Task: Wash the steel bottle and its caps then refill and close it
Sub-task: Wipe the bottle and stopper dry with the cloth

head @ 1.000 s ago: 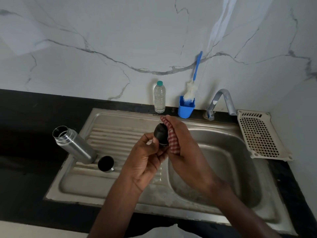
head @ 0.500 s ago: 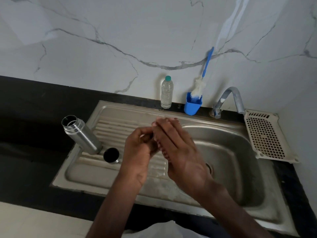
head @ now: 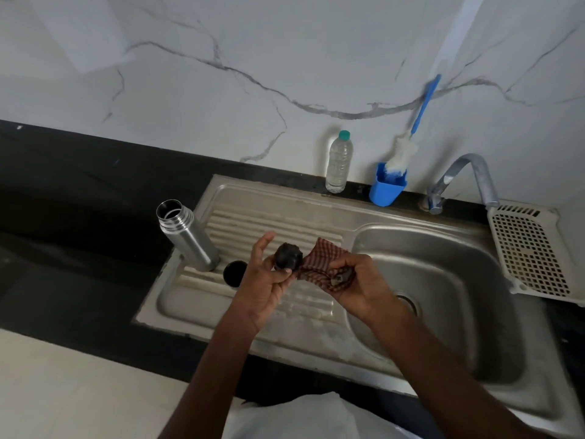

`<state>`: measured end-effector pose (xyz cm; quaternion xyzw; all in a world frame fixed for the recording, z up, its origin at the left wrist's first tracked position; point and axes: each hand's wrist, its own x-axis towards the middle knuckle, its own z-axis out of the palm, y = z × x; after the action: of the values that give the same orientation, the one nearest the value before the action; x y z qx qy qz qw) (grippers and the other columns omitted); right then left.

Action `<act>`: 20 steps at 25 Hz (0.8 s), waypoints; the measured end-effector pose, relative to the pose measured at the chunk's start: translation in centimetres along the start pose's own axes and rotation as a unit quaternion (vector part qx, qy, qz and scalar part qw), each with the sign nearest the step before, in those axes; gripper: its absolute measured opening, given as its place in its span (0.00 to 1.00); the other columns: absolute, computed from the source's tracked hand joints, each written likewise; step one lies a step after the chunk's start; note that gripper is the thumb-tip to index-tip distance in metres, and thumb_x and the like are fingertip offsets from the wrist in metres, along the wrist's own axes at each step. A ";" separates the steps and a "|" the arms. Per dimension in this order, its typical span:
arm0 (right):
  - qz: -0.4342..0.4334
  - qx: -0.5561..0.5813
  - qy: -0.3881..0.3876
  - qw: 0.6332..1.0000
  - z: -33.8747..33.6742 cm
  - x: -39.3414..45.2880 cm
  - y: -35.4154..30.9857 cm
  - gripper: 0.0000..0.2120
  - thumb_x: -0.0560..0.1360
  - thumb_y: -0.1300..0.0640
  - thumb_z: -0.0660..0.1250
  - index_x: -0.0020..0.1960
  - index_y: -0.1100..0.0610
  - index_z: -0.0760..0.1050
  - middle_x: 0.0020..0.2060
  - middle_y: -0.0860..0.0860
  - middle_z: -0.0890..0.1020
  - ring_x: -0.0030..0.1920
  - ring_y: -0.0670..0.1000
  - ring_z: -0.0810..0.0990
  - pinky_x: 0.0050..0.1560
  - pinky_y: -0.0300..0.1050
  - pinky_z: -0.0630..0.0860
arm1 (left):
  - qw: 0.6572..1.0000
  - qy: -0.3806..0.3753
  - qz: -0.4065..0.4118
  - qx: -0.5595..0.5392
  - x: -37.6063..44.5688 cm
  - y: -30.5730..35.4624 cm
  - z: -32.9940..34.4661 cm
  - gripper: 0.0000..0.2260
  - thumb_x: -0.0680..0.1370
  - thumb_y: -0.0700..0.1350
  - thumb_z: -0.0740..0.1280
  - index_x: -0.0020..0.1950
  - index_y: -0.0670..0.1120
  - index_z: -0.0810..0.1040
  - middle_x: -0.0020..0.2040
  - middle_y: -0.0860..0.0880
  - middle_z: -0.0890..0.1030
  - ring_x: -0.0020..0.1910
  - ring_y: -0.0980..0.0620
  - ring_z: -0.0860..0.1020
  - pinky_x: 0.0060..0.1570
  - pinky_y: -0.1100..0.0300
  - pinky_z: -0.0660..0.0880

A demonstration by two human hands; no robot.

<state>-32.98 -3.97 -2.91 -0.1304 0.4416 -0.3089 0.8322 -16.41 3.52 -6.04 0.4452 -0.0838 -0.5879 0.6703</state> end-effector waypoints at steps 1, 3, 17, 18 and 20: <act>0.000 0.007 0.007 1.000 0.2 0.4 0.2 0.27 0.72 0.73 0.54 0.70 0.70 0.71 0.64 0.73 0.77 0.65 0.74 0.77 0.63 0.70 0.77 | 1.000 -0.021 -0.014 -0.010 0.3 0.0 -0.1 0.35 0.75 0.17 0.55 0.74 0.47 0.73 0.65 0.37 0.77 0.59 0.43 0.82 0.61 0.50 0.81; -0.008 0.031 0.023 0.999 0.1 1.2 0.6 0.27 0.72 0.73 0.53 0.71 0.70 0.70 0.64 0.75 0.76 0.63 0.76 0.77 0.61 0.73 0.76 | 0.999 -0.024 -0.022 -0.026 1.1 -0.2 -0.1 0.31 0.75 0.18 0.57 0.70 0.43 0.76 0.62 0.37 0.76 0.56 0.43 0.81 0.64 0.48 0.80; -0.039 0.005 0.173 0.984 -6.3 1.5 1.2 0.33 0.59 0.64 0.72 0.64 0.70 0.76 0.60 0.65 0.82 0.63 0.71 0.80 0.65 0.73 0.72 | 0.799 0.094 0.141 0.576 5.2 -7.1 -1.8 0.20 0.74 0.33 0.73 0.63 0.45 0.72 0.56 0.49 0.73 0.53 0.48 0.75 0.45 0.64 0.67; -0.038 0.008 0.177 0.983 -6.5 1.2 0.9 0.32 0.57 0.65 0.69 0.61 0.72 0.75 0.58 0.65 0.81 0.63 0.70 0.79 0.66 0.70 0.72 | 0.790 0.091 0.145 0.589 5.1 -7.5 -2.0 0.20 0.75 0.33 0.73 0.63 0.45 0.72 0.56 0.50 0.72 0.53 0.48 0.75 0.45 0.64 0.67; -0.030 0.015 0.169 0.985 -6.5 0.0 0.3 0.26 0.58 0.66 0.63 0.57 0.66 0.74 0.54 0.64 0.77 0.57 0.66 0.78 0.61 0.60 0.74 | 0.779 0.087 0.145 0.604 4.9 -7.9 -2.2 0.20 0.76 0.34 0.73 0.66 0.43 0.72 0.58 0.49 0.73 0.57 0.46 0.76 0.49 0.66 0.68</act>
<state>-38.17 -3.42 -6.78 -0.0776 0.5670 -0.3579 0.7378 -19.17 1.13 -14.84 0.7906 -0.4265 -0.2711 0.3459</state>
